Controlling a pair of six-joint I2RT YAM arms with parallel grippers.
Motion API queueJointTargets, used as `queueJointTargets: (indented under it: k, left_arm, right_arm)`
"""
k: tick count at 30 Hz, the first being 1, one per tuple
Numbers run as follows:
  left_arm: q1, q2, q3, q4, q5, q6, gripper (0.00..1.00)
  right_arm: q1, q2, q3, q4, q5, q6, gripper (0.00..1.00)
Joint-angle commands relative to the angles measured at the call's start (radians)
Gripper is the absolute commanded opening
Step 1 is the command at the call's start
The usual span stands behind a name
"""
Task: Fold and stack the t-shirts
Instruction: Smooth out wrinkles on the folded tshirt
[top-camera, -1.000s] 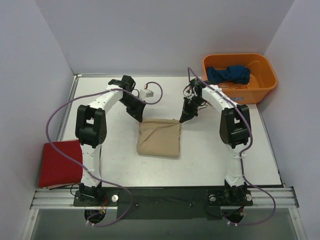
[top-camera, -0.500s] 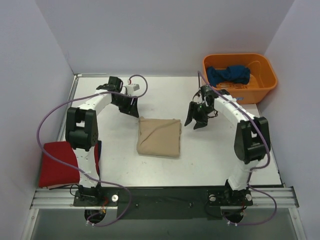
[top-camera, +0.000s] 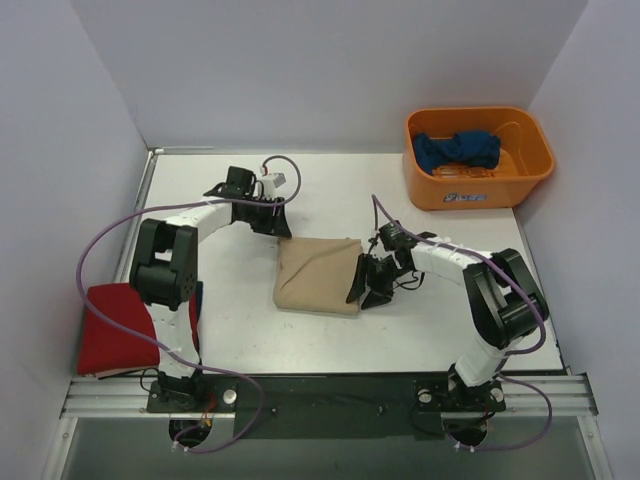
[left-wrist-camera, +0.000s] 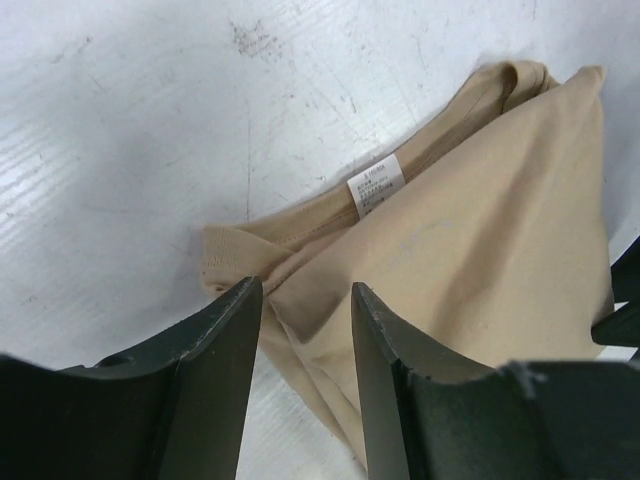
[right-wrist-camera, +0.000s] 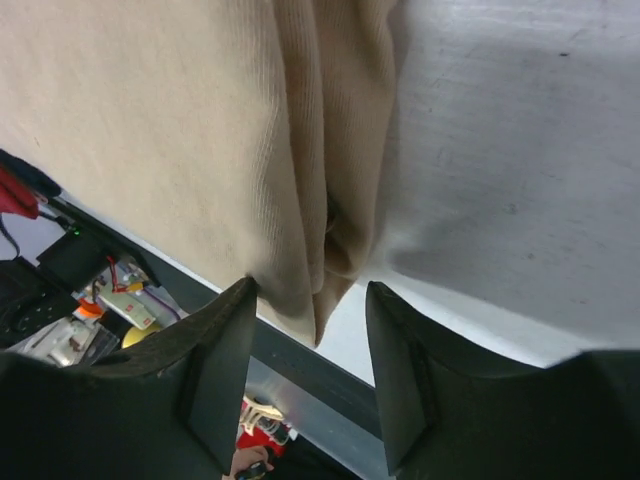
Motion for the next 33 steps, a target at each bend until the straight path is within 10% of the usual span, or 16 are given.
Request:
queueJointTargets:
  k: [1, 11, 30, 33]
  left_arm:
    - [-0.003, 0.015, 0.011, 0.109, 0.033, -0.04, 0.5]
    - [-0.026, 0.081, 0.097, 0.0, 0.012, 0.015, 0.0]
    - [0.0, 0.152, 0.294, -0.048, -0.086, 0.09, 0.0]
    - [-0.001, 0.093, 0.213, -0.03, -0.019, 0.094, 0.36]
  right_arm:
    - [0.008, -0.019, -0.045, 0.127, -0.075, 0.092, 0.41]
    - [0.001, -0.014, -0.11, 0.131, -0.105, 0.105, 0.0]
    - [-0.019, -0.013, -0.119, 0.004, -0.139, -0.014, 0.03]
    - [-0.039, -0.03, -0.043, -0.051, -0.11, -0.04, 0.28]
